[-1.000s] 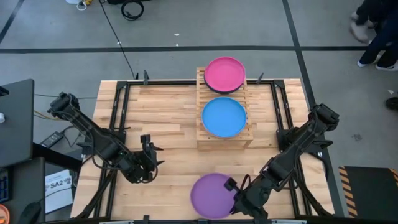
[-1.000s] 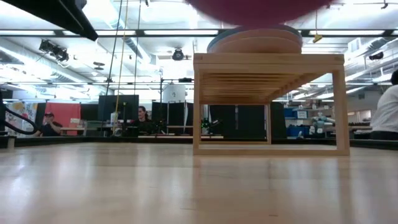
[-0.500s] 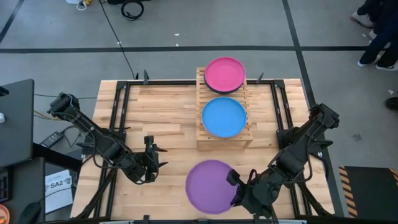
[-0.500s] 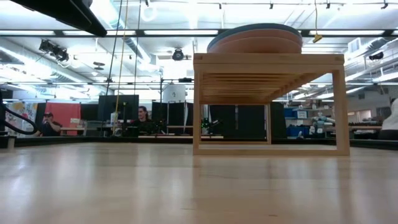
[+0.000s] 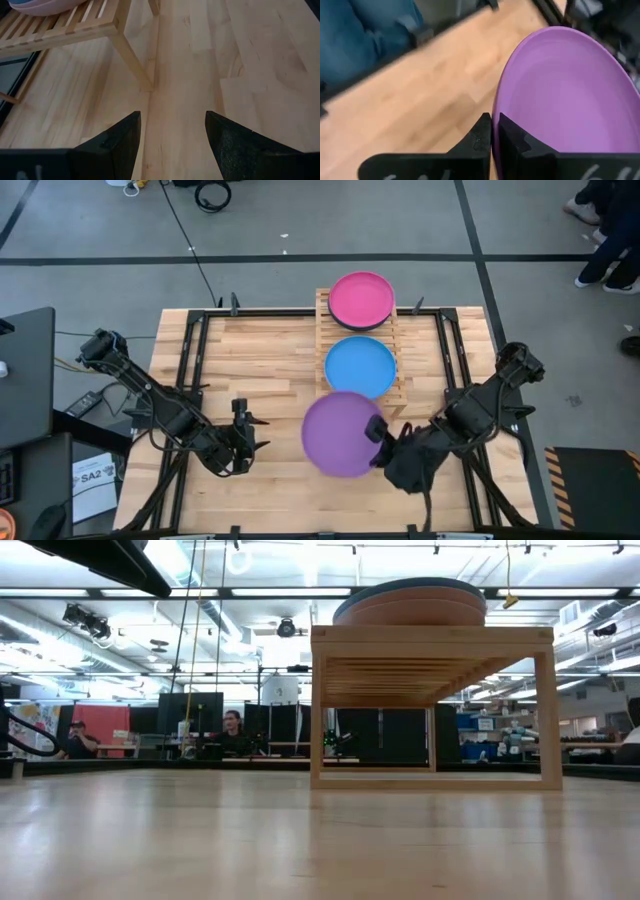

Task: Place and stack plates onto a shelf
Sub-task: Stack the violet plate on top of the blue plate

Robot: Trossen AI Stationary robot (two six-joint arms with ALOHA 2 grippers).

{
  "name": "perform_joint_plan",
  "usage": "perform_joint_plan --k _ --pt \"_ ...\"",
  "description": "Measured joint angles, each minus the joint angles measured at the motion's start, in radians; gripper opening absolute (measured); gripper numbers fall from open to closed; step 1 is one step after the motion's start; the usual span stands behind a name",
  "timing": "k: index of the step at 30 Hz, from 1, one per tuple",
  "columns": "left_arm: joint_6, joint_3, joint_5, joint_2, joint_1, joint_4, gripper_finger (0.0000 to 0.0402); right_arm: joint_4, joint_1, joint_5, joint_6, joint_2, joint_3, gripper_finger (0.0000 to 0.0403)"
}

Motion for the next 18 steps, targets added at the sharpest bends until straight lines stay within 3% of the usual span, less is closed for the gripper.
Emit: perform_joint_plan --k 9,18 --pt "-0.002 0.0 0.0 0.0 0.0 0.005 0.0228 -0.261 -0.076 0.042 0.0 -0.009 0.008 0.002" --pt "-0.002 0.0 0.0 0.0 0.0 0.014 0.0228 -0.307 -0.186 0.048 0.0 -0.074 0.008 0.002"
